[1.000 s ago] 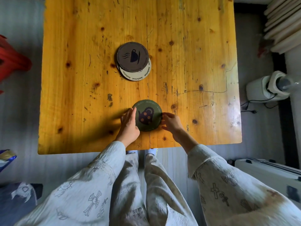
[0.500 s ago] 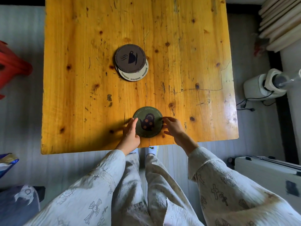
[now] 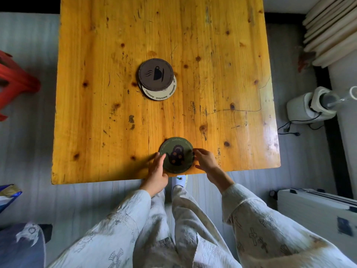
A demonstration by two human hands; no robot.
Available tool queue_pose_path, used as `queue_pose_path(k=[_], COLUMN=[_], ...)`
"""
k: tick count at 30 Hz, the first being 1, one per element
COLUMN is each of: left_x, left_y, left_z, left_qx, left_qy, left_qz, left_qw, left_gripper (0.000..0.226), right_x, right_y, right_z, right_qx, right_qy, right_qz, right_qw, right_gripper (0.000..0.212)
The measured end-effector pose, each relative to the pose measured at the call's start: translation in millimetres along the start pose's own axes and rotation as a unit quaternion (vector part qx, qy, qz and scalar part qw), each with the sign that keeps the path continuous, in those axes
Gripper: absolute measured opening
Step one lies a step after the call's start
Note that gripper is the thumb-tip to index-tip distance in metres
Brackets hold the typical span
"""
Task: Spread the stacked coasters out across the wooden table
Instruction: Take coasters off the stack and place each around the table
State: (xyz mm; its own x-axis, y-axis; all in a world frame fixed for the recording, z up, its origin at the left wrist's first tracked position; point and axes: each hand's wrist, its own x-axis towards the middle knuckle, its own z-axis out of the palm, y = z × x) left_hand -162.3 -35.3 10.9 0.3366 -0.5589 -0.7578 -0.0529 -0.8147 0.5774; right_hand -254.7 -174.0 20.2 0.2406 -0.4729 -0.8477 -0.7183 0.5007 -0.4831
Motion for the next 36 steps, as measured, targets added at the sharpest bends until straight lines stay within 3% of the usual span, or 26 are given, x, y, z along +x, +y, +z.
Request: queue_pose_path(k=[13,17,21,29,36], left_x=[-2,5,3,-38,-59], left_y=[1,10,32,74,139], left_z=[-17,-33,-31,36,155], left_qx=[0.041,0.072,0.142,0.148,0.096], left_qy=[-0.024,-0.034,-0.033,-0.017,0.09], left_qz=[-0.002,-0.006,0.06,0.174,0.217], left_qw=[0.999,0.997,0.987,0.973,0.967], left_gripper=[0.055,0.054,0.049,0.041,0.036], right_x=[-22,-39,-67,-105,-134], right_y=[8,23,46,93,151], right_z=[-1,-10,-38,-137,-252], right_qx=[0.012,0.079,0.166,0.268,0.288], right_qy=[-0.006,0.024,0.037,0.077,0.085], right_qz=[-0.001,0.027,0.024,-0.051,-0.079], right_qw=[1.0,0.996,0.985,0.959,0.951], right_gripper=[0.034,0.034,0.034,0.02,0.023])
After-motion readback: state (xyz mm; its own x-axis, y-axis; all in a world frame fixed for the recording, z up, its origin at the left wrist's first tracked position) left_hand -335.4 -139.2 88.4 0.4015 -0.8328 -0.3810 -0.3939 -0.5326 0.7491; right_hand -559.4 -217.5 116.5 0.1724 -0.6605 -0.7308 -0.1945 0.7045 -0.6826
